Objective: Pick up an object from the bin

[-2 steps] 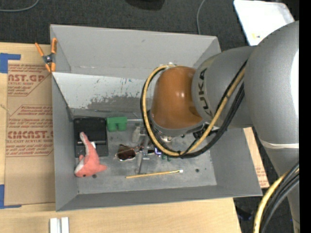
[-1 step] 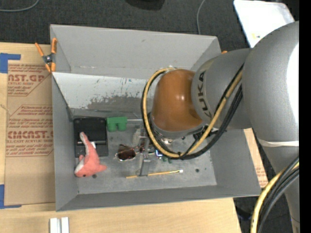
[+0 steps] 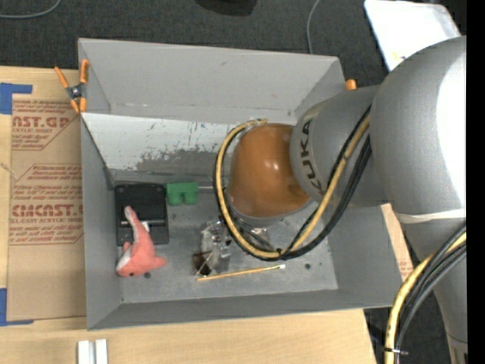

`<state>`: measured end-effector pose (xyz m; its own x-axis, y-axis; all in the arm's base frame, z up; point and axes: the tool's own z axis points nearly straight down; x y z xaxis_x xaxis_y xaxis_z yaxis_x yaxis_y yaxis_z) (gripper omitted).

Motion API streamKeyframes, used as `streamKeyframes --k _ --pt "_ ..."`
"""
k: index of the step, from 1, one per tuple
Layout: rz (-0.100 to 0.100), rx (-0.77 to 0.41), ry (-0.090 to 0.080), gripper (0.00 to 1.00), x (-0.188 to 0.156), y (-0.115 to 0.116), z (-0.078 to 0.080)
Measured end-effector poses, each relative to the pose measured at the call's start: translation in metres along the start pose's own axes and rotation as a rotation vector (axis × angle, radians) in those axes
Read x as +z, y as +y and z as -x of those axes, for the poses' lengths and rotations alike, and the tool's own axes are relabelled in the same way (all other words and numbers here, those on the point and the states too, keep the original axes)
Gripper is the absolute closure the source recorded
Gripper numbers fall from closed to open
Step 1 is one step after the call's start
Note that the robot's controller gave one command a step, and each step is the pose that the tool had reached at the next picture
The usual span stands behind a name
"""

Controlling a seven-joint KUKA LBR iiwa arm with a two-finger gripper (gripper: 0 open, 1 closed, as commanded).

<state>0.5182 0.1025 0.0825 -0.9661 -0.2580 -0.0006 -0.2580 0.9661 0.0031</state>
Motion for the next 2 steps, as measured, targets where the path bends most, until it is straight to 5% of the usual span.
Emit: streamKeyframes --k 2 --pt "0.001 -0.001 0.0 1.0 0.0 0.0002 0.0"
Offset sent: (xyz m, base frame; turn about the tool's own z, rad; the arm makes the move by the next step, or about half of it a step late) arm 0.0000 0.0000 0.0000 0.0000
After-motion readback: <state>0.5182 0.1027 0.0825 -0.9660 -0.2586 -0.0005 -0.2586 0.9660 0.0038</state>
